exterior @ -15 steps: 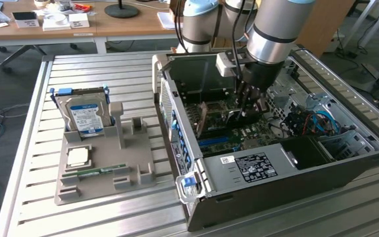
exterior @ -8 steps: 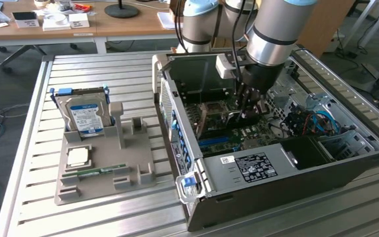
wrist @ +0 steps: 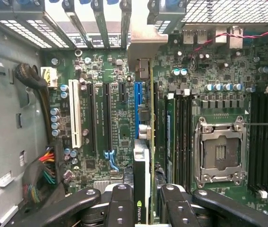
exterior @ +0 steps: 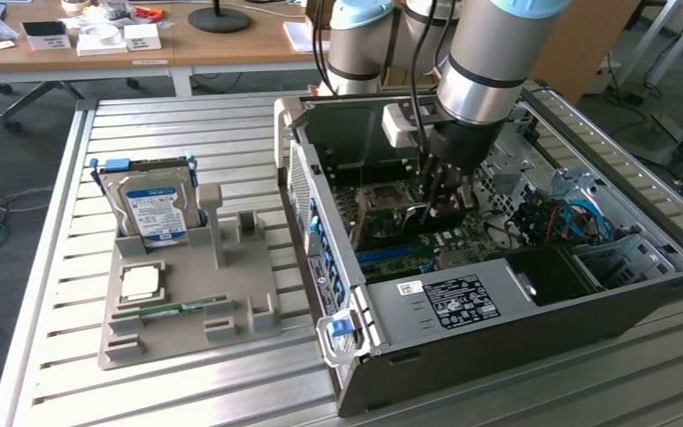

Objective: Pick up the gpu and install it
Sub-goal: 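Insert the gpu into the slot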

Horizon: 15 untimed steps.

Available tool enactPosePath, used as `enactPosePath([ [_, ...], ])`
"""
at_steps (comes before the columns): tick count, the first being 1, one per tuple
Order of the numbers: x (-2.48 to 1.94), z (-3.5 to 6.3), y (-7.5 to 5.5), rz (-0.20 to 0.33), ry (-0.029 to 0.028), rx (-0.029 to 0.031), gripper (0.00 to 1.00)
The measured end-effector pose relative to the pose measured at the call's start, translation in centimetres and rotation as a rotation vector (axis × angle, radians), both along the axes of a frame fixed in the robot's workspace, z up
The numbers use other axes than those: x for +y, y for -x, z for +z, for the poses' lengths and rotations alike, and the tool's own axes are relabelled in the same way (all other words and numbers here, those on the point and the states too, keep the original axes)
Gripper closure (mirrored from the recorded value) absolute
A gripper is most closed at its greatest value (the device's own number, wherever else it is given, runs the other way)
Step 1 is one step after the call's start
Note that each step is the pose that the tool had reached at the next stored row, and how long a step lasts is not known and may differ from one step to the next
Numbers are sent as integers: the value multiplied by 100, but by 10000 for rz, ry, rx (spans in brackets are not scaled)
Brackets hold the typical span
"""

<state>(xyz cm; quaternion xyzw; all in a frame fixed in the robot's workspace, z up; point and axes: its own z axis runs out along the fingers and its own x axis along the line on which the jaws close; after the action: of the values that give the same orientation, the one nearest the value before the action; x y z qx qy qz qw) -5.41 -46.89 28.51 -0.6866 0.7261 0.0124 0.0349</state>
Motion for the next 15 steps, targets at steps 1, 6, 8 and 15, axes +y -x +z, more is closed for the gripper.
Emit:
enactPosePath([
  [1,0,-8,5,-1,1,0,73],
  [6,-12,-11,12,1,0,0,73],
  [8,-26,-11,17,0,1,1,73],
  [15,-43,-22,78,2,0,0,73],
])
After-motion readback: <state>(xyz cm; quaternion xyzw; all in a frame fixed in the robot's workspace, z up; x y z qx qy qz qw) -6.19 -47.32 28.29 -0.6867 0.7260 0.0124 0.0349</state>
